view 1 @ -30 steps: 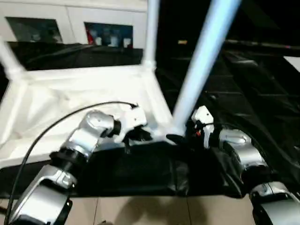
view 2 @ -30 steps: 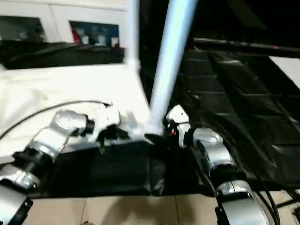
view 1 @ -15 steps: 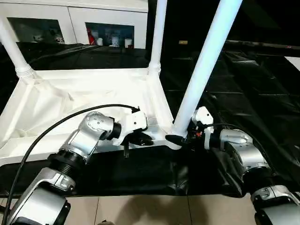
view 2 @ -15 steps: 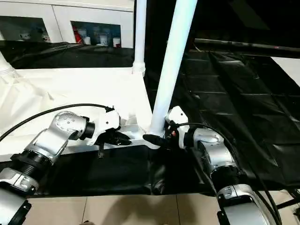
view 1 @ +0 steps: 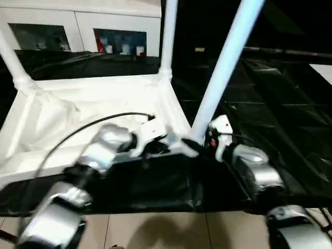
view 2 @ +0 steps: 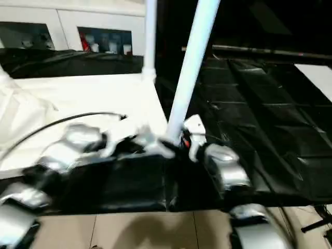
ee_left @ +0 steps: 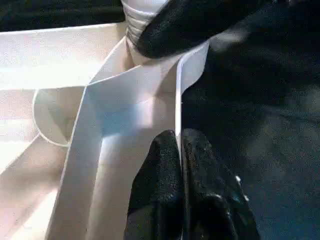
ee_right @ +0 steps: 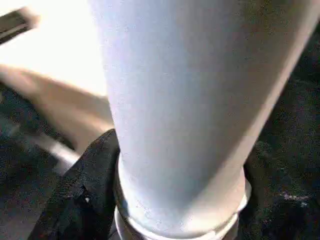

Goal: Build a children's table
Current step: Rotate leg to tighten

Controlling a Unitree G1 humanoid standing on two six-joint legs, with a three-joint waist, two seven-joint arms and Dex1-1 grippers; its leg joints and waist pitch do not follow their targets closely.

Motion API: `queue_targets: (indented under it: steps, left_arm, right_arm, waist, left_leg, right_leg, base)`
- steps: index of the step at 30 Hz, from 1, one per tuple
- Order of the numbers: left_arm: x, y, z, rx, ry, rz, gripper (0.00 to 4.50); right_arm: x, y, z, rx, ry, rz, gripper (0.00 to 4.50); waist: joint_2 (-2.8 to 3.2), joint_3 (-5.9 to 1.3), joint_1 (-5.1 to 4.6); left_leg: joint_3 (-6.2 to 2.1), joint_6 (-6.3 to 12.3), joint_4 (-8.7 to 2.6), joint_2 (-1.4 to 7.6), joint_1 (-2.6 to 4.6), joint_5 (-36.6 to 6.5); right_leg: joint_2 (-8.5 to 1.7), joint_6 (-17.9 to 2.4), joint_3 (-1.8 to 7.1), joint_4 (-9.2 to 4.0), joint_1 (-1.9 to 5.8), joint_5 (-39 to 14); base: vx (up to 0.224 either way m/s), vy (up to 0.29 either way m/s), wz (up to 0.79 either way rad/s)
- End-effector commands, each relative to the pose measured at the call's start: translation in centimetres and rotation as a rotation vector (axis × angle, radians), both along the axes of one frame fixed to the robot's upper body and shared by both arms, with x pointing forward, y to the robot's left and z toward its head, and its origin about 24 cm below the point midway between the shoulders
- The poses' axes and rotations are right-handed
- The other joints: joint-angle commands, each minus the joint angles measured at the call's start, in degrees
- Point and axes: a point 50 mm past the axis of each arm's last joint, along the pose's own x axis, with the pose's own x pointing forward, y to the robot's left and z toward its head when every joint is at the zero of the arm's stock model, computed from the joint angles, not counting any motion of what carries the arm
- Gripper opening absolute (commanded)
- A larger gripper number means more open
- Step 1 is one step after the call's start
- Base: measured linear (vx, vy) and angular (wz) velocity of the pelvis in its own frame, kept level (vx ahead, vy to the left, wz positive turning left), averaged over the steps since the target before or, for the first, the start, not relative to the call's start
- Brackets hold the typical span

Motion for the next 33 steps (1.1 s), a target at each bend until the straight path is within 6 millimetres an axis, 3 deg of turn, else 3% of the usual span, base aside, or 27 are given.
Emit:
queue_targets:
  steps: [1, 2, 4, 8, 10, 12, 18, 21, 23, 25, 28, 33]
  left_arm:
    - [0.1, -1.5, -1.4, 0.016, 0.039, 0.102, 0.0]
    - [0.2, -2.2, -1.3, 0.003, 0.034, 0.123, 0.0]
    - [0.4, -3.1, -1.2, -0.012, 0.028, 0.138, 0.0]
    - [0.4, -4.4, -1.0, -0.029, 0.013, 0.123, 0.0]
    - [0.4, -4.5, -1.0, -0.029, 0.012, 0.11, 0.0]
    - [0.4, -4.4, -1.1, -0.023, 0.011, 0.108, 0.0]
    - [0.2, -2.5, -1.3, -0.013, 0.002, 0.035, 0.0]
    - [-0.1, -1.6, -1.2, -0.013, 0.002, -0.021, 0.0]
    - [-0.8, -1.0, -1.1, -0.04, 0.027, -0.115, 0.0]
    - [-1.4, -0.2, -0.9, -0.048, 0.064, -0.194, 0.0]
    - [-1.5, 0.7, -0.8, -0.032, 0.07, -0.198, 0.0]
    - [-1.8, 1.9, -0.8, -0.021, 0.093, -0.235, 0.0]
  right_arm:
    - [-0.1, -0.5, -2.3, -0.046, 0.131, -0.216, 2.75]
    - [0.1, 0.2, -2.3, -0.05, 0.136, -0.249, 2.75]
    - [0.3, 1.3, -2.3, -0.05, 0.147, -0.269, 2.75]
    - [0.5, 3.6, -2.0, -0.019, 0.145, -0.24, 2.75]
    - [0.4, 4.4, -1.9, -0.001, 0.129, -0.2, 3.3]
    - [0.5, 4.5, -1.7, 0.007, 0.12, -0.2, 3.5]
    - [1.0, 2.7, -0.5, 0.019, 0.051, -0.113, 3.87]
    - [0.8, 1.4, -0.1, -0.001, 0.023, -0.026, 3.87]
    - [0.3, 0.3, 0.1, -0.045, 0.002, 0.07, 3.87]
    - [-0.4, -0.7, 0.3, -0.084, -0.006, 0.191, 3.87]
    - [-1.4, -1.4, 0.4, -0.087, 0.013, 0.325, 3.87]
    - [-1.8, -2.2, 0.6, -0.108, 0.018, 0.394, 3.87]
  waist:
    - [0.67, -2.69, -0.26]
    - [0.44, -2.75, -0.21]
    - [0.59, -2.79, -0.24]
    - [0.41, -2.96, -0.58]
    - [0.24, -3.0, -0.56]
    - [0.32, -2.94, -0.59]
    - [0.15, -3.2, -0.66]
    - [0.09, -3.31, -0.76]
    - [-0.01, -3.55, -0.52]
    - [0.06, -3.5, -0.57]
    - [0.33, -3.55, -0.21]
    - [0.33, -3.36, 0.15]
  left_leg:
    - [-0.01, -0.71, -4.35, 0.79, 0.08, -12.91]
    - [-0.2, -0.92, -4.37, 0.67, 0.16, -14.08]
    - [-0.33, -0.46, -4.42, 0.58, 0.07, -14.63]
    - [-0.35, 0.67, -4.33, 0.39, -0.31, -13.99]
    - [-0.33, 1.3, -4.32, 0.42, -0.4, -13.63]
    - [-0.35, 1.61, -4.38, 0.52, -0.39, -13.77]
    - [-0.44, 2.46, -4.32, 0.59, -0.79, -12.36]
    - [-0.26, 4.14, -3.92, 0.68, -0.83, -9.1]
    - [-0.22, 5.36, -3.63, 0.64, -1.08, -5.86]
    - [-0.15, 6.32, -3.56, 0.69, -1.06, -4.45]
    - [0.06, 7.54, -3.41, 0.82, -0.36, -4.85]
    - [-0.05, 5.73, -3.69, 1.0, -0.39, -6.84]
  right_leg:
    - [-2.94, -10.35, 2.81, -5.42, 2.46, -16.93]
    - [-2.99, -9.34, 2.73, -5.72, 2.53, -19.69]
    - [-3.0, -8.66, 2.85, -5.91, 2.35, -20.27]
    - [-2.79, -9.19, 2.87, -5.7, 2.4, -16.41]
    - [-2.87, -9.29, 2.87, -5.69, 2.48, -15.89]
    - [-2.93, -9.53, 2.84, -5.71, 2.41, -15.99]
    - [-2.98, -9.97, 2.8, -5.46, 2.74, -13.88]
    - [-2.91, -12.17, 2.83, -4.75, 2.86, -7.6]
    - [-2.9, -13.18, 2.83, -4.19, 3.36, -2.68]
    - [-2.87, -14.41, 2.86, -3.83, 3.35, 0.49]
    - [-2.64, -16.06, 2.88, -3.65, 3.15, 3.07]
    - [-2.92, -16.05, 2.91, -3.81, 3.3, -0.44]
  base:
    - [0.0, 0.0, 0.0]
    - [0.0, 0.0, 0.0]
    - [0.0, 0.0, 0.0]
    - [0.0, 0.0, 0.0]
    - [0.0, 0.0, 0.0]
    - [0.0, 0.0, 0.0]
    - [0.0, 0.0, 0.0]
    - [0.0, 0.0, 0.0]
    - [0.0, 0.0, 0.0]
    - [0.0, 0.0, 0.0]
    - [0.0, 0.0, 0.0]
    - [0.0, 0.0, 0.0]
